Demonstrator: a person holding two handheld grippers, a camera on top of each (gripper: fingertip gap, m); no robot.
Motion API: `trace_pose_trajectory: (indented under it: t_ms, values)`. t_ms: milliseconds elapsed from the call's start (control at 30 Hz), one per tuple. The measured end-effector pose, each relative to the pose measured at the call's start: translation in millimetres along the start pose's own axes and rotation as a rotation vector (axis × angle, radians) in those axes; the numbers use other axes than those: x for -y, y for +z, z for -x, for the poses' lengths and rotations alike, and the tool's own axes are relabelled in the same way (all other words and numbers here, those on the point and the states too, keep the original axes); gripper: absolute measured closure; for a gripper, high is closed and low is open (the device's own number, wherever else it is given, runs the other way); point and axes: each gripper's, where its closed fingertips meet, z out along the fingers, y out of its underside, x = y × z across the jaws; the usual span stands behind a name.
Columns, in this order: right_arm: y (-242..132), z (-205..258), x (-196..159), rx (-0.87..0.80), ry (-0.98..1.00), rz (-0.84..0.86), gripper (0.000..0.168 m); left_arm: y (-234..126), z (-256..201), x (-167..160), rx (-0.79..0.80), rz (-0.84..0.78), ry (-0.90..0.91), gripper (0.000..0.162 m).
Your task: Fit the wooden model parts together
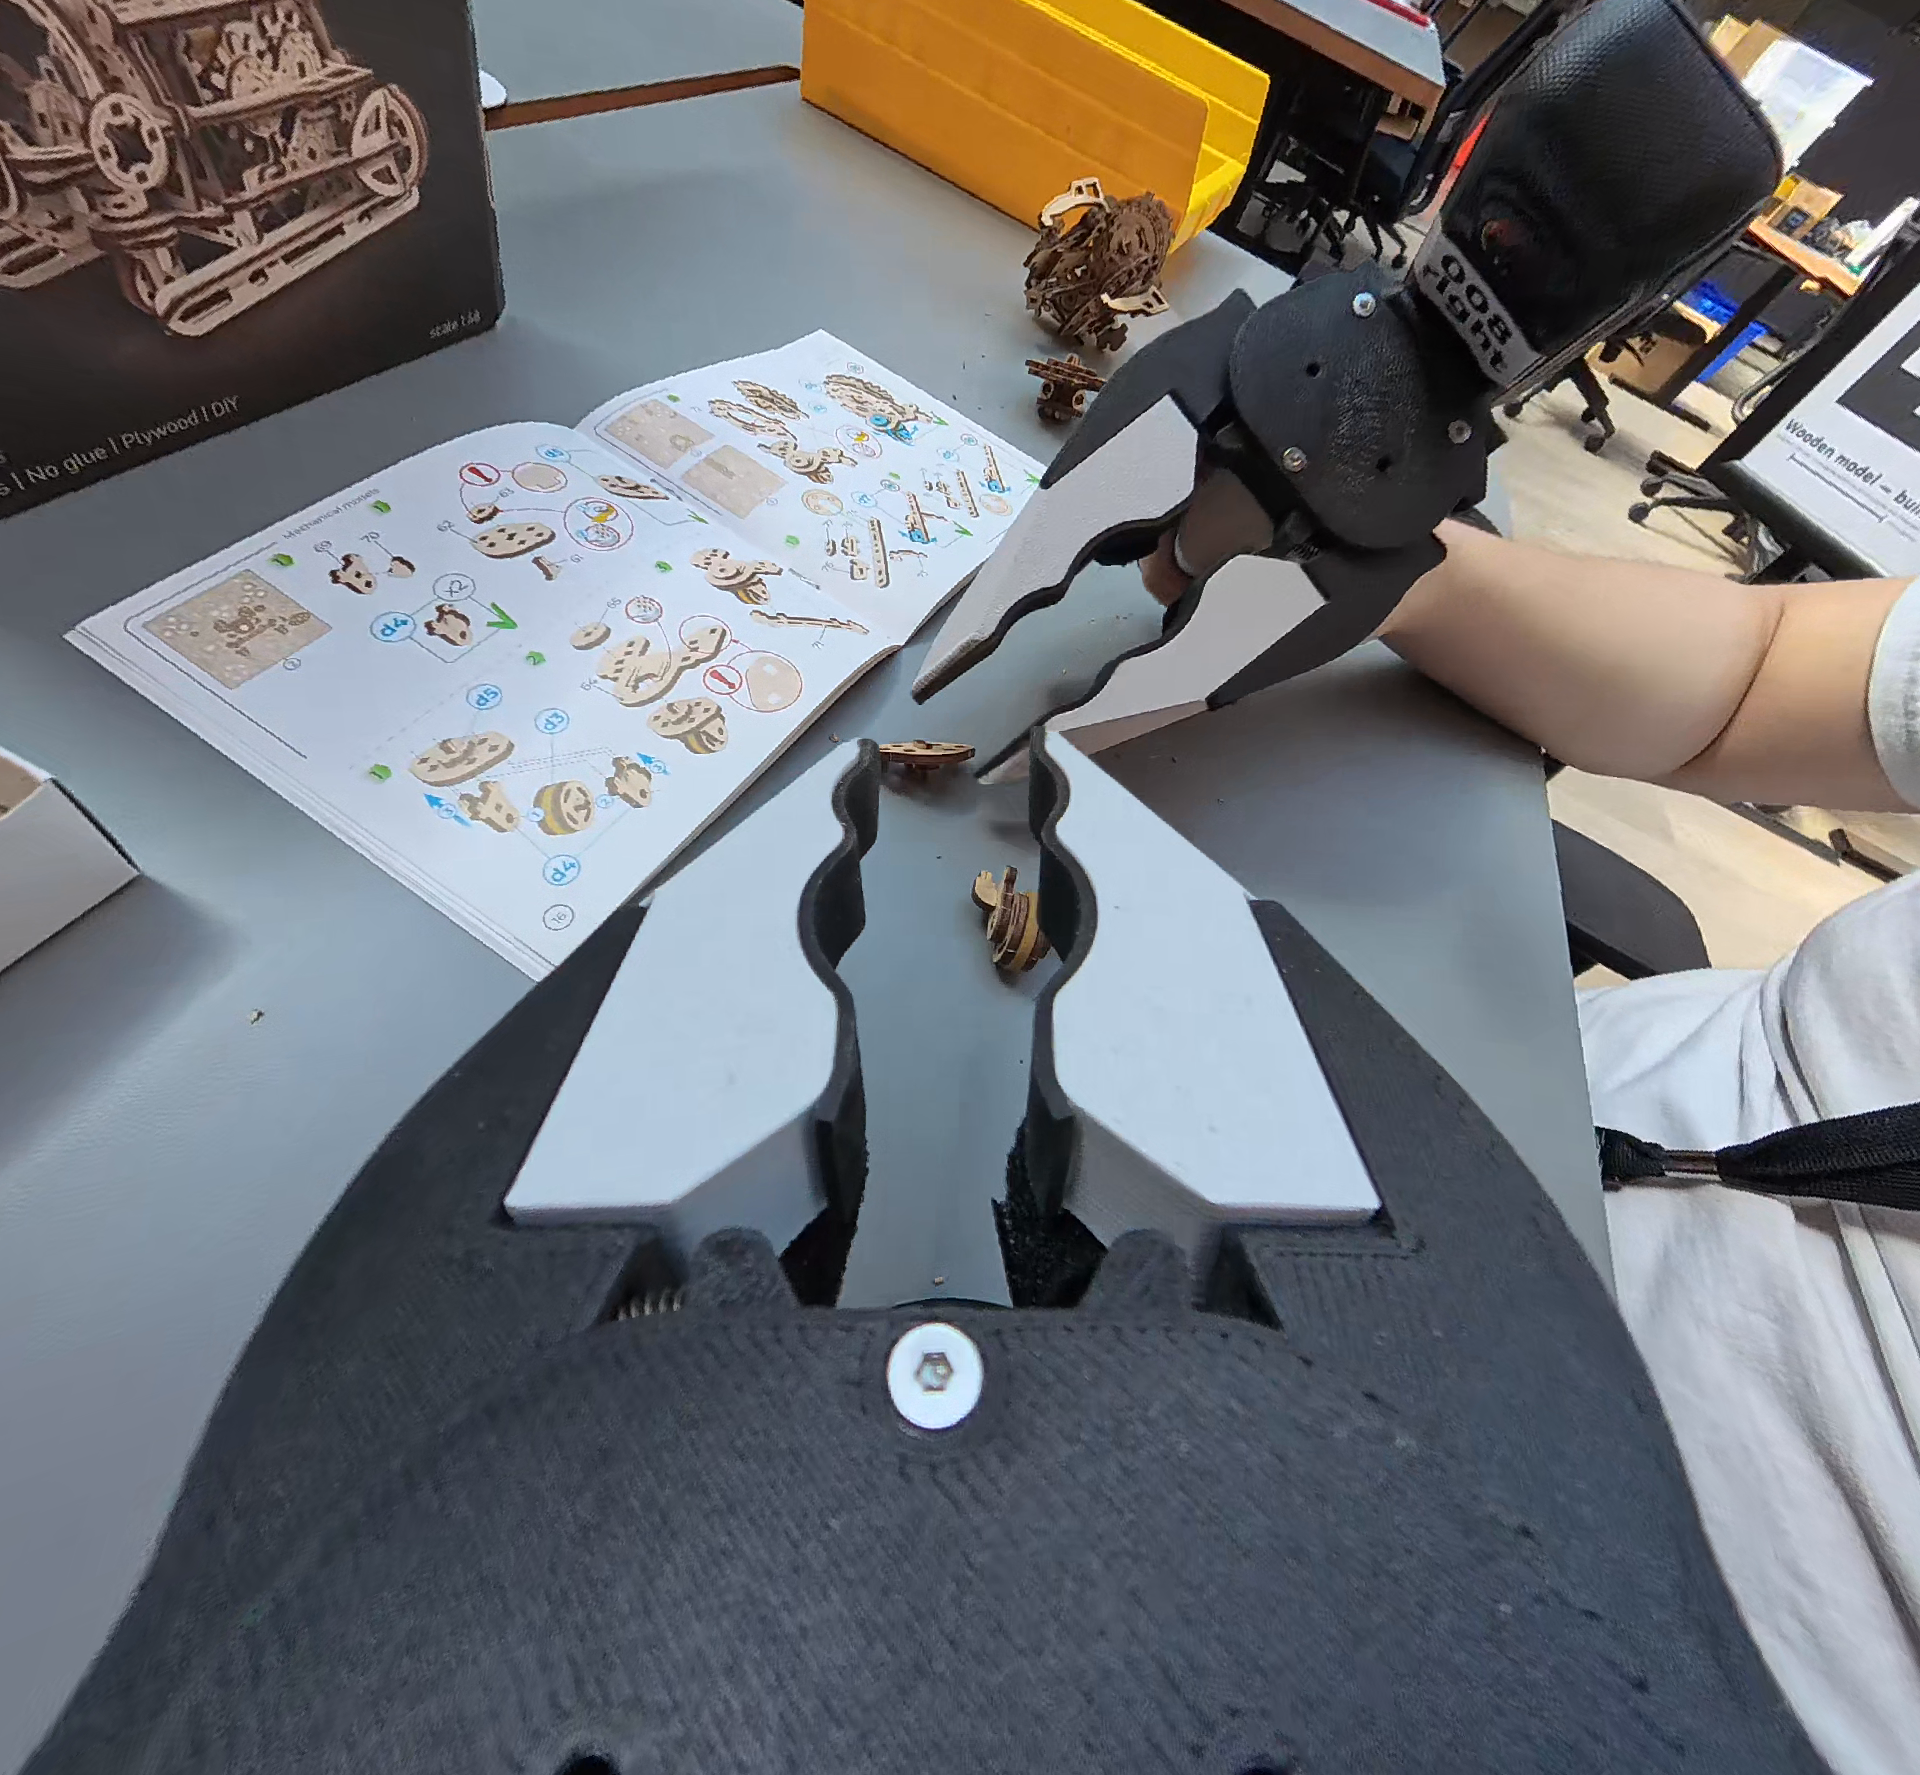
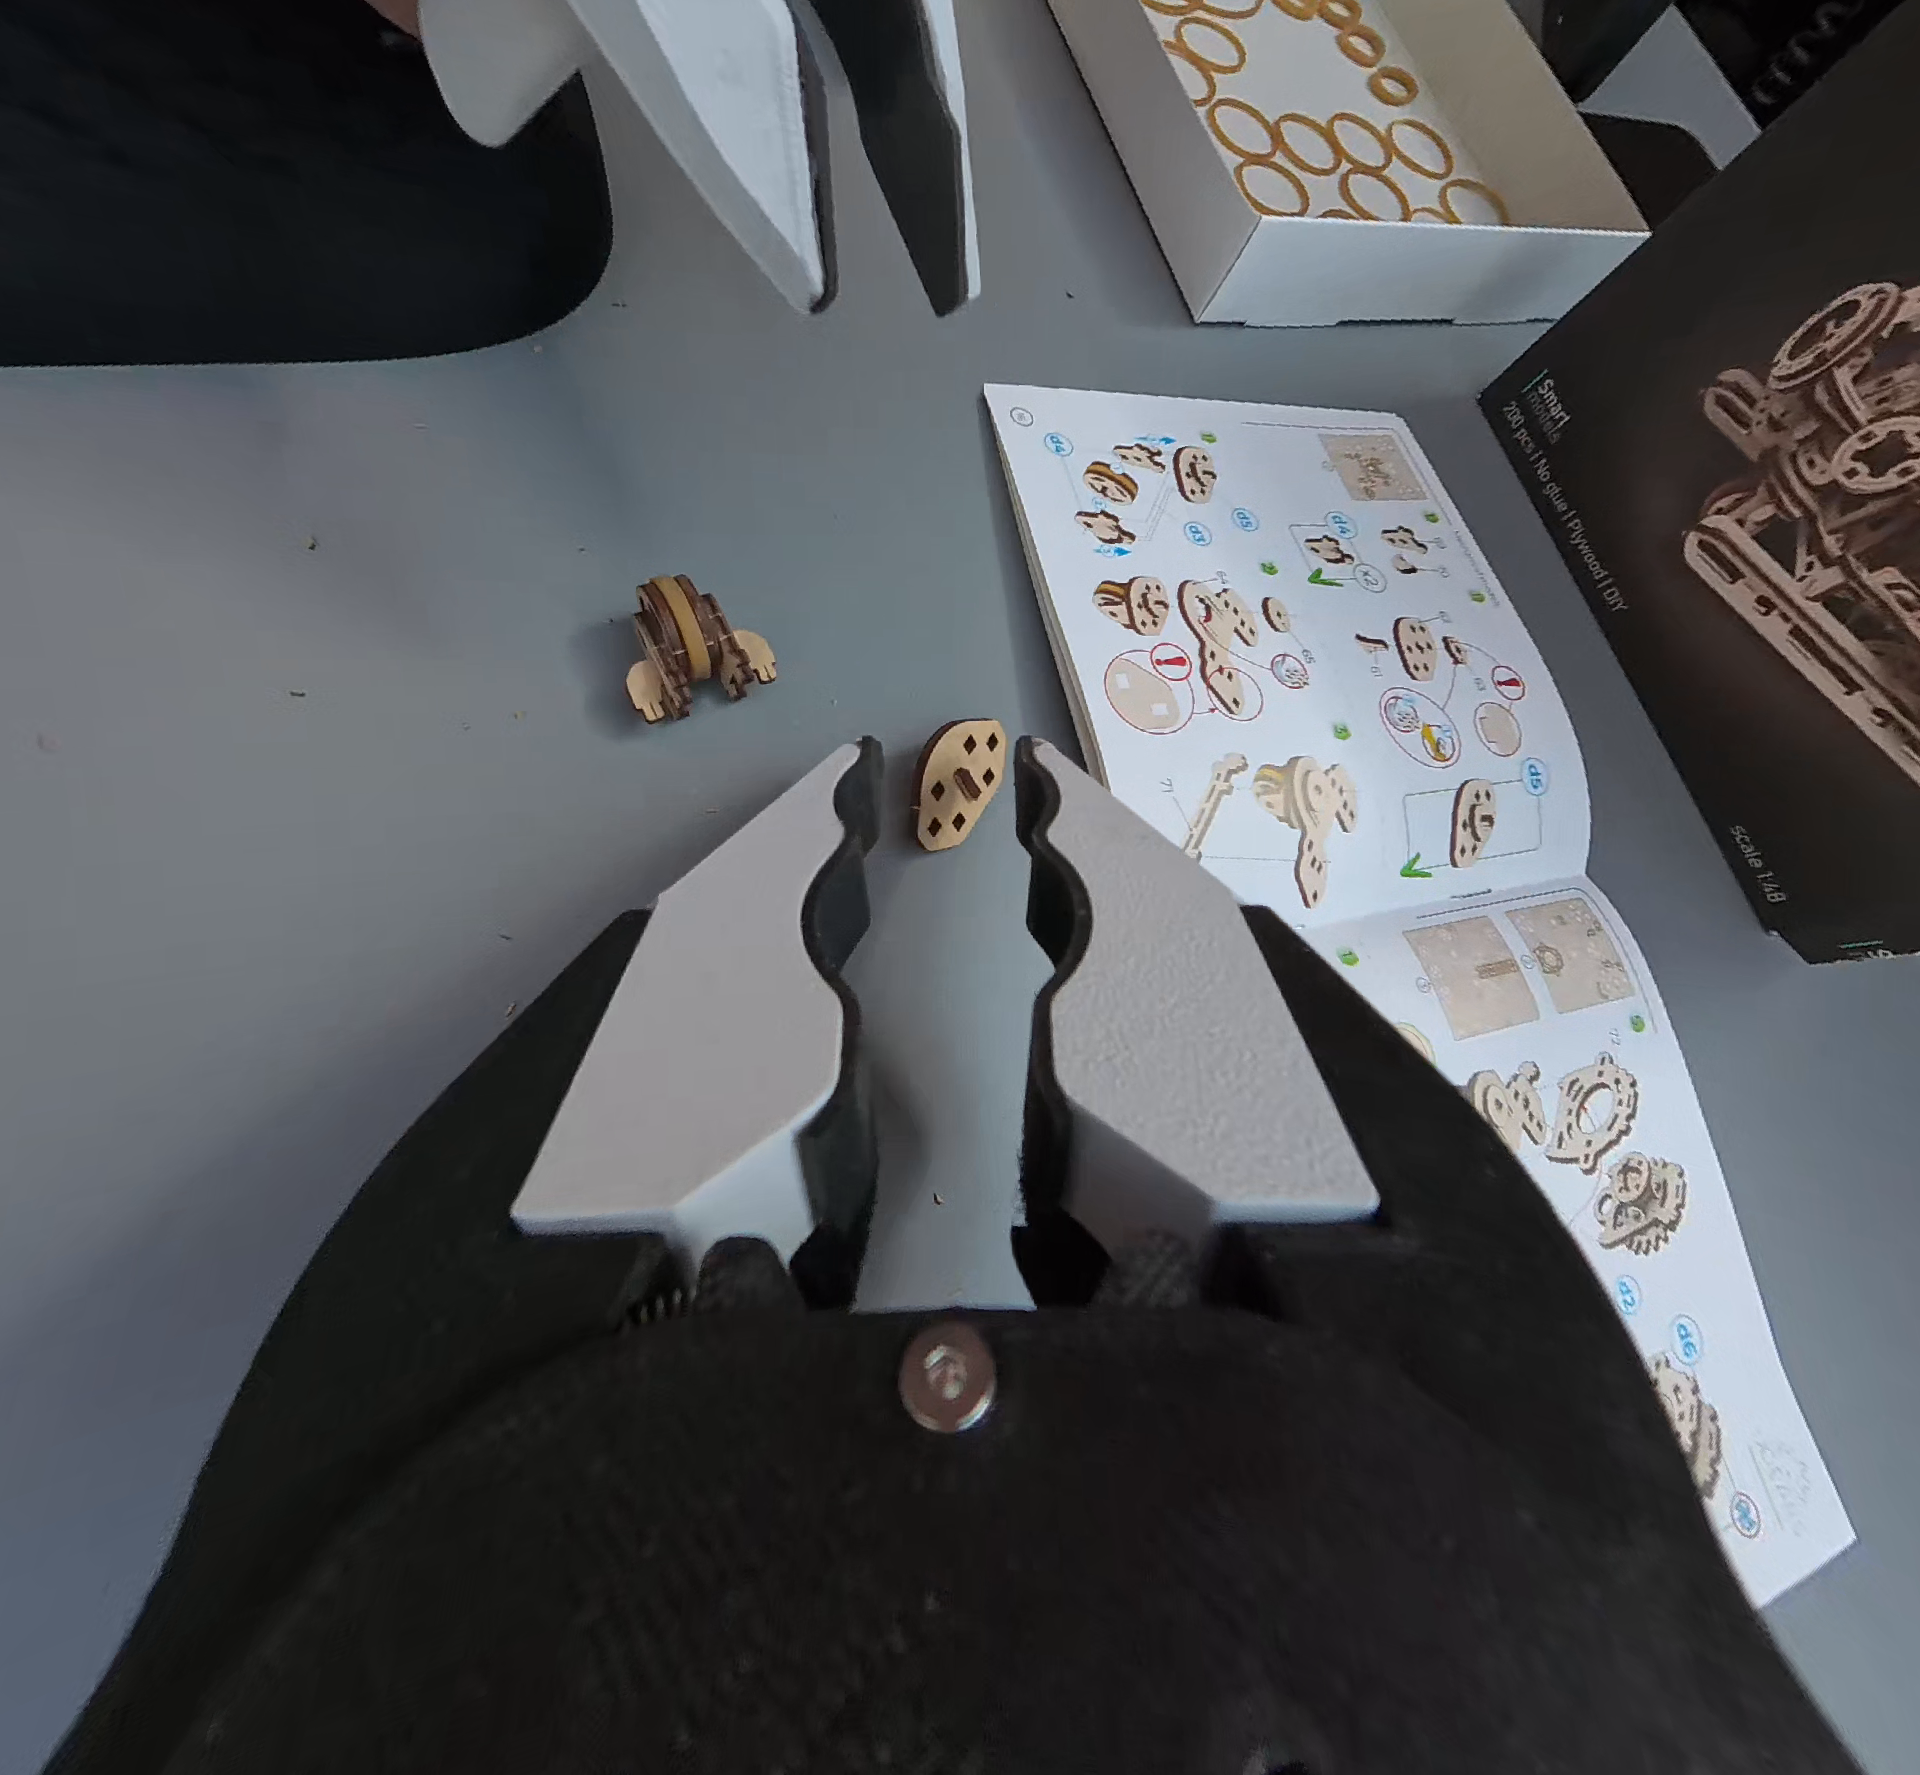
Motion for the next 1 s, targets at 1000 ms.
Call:
trace_pose_trajectory:
  t_ms: [1000]
  values:
    - [-80.8,-3.9,94.3,0.631,0.845,-0.838,0.167,7.2,-58.7,38.1,-0.089,-0.29,-0.079,0.148]
